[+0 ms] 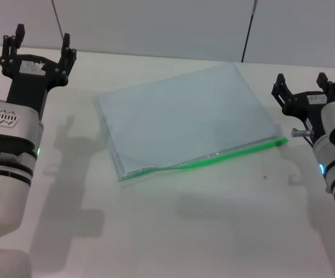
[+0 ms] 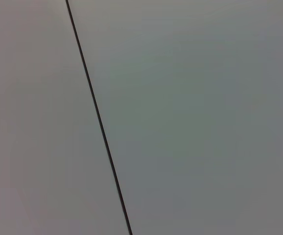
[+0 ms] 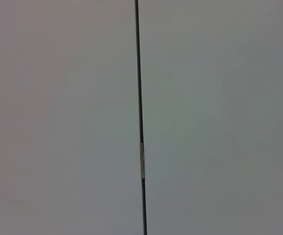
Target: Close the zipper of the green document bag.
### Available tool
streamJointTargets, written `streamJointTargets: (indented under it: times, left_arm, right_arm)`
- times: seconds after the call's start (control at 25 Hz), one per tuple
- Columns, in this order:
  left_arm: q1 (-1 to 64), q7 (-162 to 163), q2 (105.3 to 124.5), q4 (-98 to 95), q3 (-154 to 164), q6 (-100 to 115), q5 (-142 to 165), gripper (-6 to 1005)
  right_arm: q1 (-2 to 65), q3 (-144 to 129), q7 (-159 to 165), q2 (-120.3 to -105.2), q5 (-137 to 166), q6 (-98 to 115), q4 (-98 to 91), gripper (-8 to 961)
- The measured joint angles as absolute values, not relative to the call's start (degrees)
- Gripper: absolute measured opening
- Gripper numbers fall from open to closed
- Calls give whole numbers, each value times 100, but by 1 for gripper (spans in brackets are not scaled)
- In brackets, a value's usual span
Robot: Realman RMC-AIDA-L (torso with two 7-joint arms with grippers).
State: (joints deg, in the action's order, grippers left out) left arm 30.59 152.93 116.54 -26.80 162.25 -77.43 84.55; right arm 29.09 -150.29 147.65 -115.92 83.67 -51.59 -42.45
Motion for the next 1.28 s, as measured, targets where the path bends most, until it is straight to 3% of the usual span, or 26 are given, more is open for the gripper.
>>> streamJointTargets:
  times: [1.28]
  left_arm:
    - [3059,15293,11654,-2671,16225,-7735,8430,827]
  right_arm:
    - [2927,-15029,14765,-11601,8340,-5158,-4190,876]
